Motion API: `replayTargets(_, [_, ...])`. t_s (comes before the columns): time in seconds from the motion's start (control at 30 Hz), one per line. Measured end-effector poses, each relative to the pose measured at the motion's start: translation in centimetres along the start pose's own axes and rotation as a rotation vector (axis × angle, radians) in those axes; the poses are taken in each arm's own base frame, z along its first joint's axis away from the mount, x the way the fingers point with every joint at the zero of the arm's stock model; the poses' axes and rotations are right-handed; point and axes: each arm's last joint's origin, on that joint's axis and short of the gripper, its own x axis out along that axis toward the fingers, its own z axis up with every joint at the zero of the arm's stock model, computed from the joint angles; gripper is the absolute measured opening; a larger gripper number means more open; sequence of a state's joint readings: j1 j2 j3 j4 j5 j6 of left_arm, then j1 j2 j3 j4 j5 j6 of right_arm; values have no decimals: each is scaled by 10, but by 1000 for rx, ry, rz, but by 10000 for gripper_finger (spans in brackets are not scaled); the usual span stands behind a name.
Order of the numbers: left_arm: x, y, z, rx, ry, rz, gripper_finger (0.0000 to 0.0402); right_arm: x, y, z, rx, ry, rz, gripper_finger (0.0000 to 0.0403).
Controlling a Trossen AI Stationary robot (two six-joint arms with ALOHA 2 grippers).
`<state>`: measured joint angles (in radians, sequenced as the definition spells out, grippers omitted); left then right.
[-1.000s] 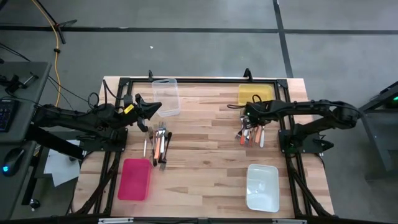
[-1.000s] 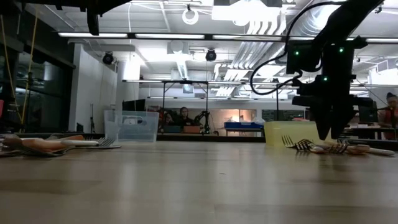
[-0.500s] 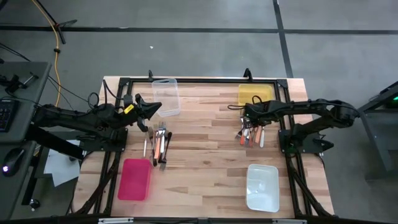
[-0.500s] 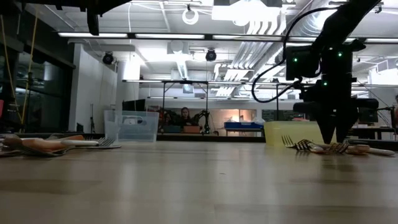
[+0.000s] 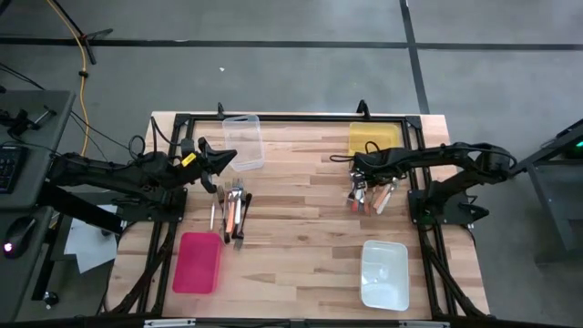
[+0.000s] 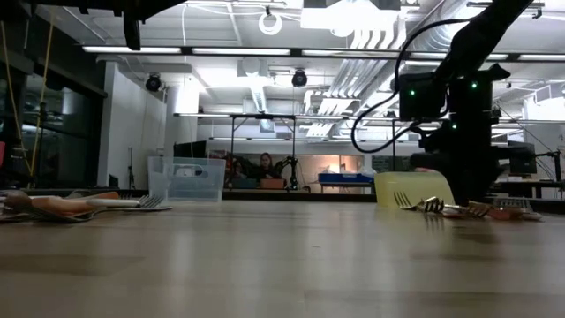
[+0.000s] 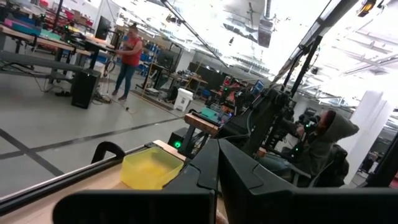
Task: Sort silverware by color (type)
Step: Put the orange fork into the transparent bin
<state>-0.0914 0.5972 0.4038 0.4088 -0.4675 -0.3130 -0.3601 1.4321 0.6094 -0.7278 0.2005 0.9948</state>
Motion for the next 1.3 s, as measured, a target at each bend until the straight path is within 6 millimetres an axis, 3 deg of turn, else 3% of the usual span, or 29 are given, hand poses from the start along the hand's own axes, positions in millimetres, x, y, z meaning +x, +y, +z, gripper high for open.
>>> replayTargets(0.13, [0,0,0,0,0,0,1,-2,-1,0,-7,-4,8,22])
replayTargets(0.33, [0,0,0,0,0,0,1,-19,-10,-1,-4,-23,16,28])
replayTargets(0.5, [0,0,0,-1,-2,-1,1,-52,-16,4,-32,-118,64,24])
replayTargets(0.73, [0,0,1,-5,-9,-3,1,-122,-18,20,-138,-389,356,24])
replayTargets(0.97, [2,-1,-1,-10,-2,0,13,-178,-1,25,-315,-710,813,24])
replayTargets(1.13, [16,-7,-3,1,34,12,42,-195,20,23,-399,-859,977,24])
replayTargets(1.3, [44,-13,-6,32,85,61,87,-202,42,19,-474,-934,1106,24])
